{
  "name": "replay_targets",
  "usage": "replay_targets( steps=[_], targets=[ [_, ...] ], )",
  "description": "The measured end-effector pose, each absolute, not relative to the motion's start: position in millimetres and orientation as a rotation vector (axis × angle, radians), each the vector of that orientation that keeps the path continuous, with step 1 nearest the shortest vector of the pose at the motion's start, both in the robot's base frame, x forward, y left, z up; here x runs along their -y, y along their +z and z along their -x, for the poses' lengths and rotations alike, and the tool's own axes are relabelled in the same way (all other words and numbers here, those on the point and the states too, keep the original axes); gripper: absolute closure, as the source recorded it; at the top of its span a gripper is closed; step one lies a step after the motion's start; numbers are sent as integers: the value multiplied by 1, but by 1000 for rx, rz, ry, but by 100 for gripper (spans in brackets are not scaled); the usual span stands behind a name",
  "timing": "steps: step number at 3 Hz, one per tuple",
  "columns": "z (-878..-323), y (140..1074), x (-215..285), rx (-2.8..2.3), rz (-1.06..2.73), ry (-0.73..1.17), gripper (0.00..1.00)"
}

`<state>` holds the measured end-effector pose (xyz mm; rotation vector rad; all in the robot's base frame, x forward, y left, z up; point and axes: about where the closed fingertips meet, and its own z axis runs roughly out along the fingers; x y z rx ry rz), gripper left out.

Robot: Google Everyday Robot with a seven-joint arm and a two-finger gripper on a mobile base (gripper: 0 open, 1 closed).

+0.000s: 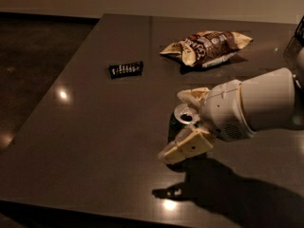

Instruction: Knock green can over

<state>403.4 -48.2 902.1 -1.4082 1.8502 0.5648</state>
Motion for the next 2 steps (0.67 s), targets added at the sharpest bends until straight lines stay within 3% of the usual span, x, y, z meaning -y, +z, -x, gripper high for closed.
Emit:
replay_targets(
  steps=[1,2],
  targets=[
    [-413,897,57,-1843,1370,558,47],
    [-418,903,66,-1848,1356,551,70]
  ],
)
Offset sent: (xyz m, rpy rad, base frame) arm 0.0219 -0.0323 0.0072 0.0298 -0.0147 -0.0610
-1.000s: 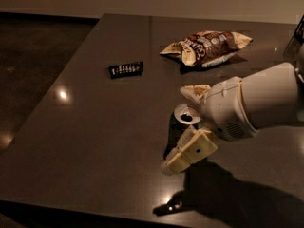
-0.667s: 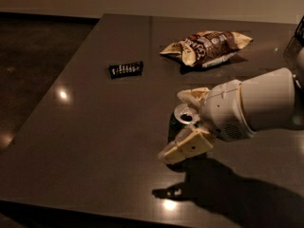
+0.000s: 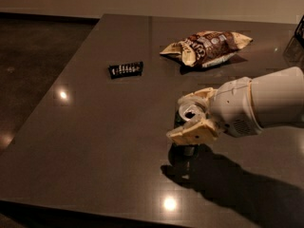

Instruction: Knock green can over

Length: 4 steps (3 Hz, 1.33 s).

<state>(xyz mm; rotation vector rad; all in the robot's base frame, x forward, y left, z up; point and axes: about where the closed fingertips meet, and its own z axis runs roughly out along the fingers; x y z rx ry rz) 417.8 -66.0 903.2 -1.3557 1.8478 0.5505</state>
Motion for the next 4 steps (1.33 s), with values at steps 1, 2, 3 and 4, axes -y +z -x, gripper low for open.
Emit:
replay_targets(
  steps=[1,2,3,4],
  targets=[
    [-423,930,75,-1877,1411,508,94],
    [-425,946,80,-1968,1530,441,100],
    [-428,942,84,-2060,1692,336,100],
    [-432,932,86,-2132,1789,210,100]
  ],
)
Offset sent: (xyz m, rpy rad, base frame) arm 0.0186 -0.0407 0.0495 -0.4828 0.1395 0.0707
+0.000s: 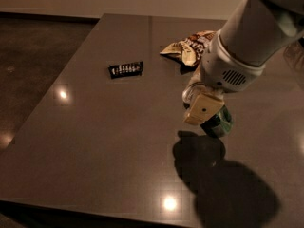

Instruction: Knock green can over

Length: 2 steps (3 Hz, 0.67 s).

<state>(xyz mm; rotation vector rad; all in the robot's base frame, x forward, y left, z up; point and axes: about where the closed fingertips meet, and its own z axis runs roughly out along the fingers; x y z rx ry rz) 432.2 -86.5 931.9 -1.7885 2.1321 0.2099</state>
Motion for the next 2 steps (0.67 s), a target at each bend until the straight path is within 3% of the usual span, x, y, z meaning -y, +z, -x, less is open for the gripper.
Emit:
replay_targets(
  steps=[2],
  targets=[
    [-439,910,76,-2213,1912,56,59]
  ],
)
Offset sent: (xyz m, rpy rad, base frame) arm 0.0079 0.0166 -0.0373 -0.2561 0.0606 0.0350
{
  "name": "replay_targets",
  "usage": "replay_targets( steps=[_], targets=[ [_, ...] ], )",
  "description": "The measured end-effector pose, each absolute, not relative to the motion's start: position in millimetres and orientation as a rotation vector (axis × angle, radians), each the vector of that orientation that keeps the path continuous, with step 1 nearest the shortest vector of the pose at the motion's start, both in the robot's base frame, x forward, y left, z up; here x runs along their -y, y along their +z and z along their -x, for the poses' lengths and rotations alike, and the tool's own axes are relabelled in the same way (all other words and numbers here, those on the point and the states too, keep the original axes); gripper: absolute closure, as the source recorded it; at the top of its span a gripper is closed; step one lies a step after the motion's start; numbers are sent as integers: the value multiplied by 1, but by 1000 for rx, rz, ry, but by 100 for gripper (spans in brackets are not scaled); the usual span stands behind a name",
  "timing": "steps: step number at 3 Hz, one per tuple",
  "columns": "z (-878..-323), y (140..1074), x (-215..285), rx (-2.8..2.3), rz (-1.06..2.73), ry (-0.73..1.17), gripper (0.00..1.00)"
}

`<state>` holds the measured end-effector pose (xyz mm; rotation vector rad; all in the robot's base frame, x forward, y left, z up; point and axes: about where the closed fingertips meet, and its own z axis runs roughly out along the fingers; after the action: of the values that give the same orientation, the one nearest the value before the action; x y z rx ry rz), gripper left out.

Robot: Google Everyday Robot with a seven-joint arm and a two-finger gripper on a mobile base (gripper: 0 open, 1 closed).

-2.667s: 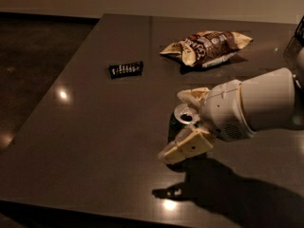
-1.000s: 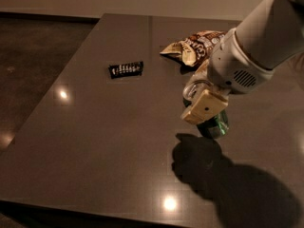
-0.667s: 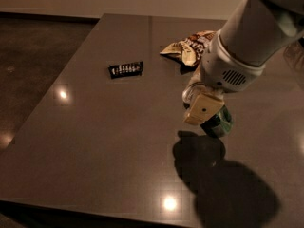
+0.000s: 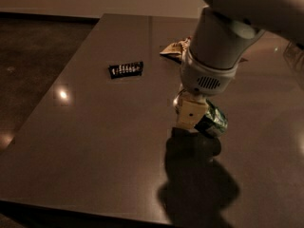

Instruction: Knock green can over

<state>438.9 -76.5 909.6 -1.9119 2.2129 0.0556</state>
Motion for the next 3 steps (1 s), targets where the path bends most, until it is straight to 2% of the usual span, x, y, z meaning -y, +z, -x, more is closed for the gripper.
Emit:
replay_targets(
  steps=[2,3],
  targets=[
    [-430,883,58,-2253,2005,-2,13],
    [-422,866,48,-2231,1994,31,0]
  ],
)
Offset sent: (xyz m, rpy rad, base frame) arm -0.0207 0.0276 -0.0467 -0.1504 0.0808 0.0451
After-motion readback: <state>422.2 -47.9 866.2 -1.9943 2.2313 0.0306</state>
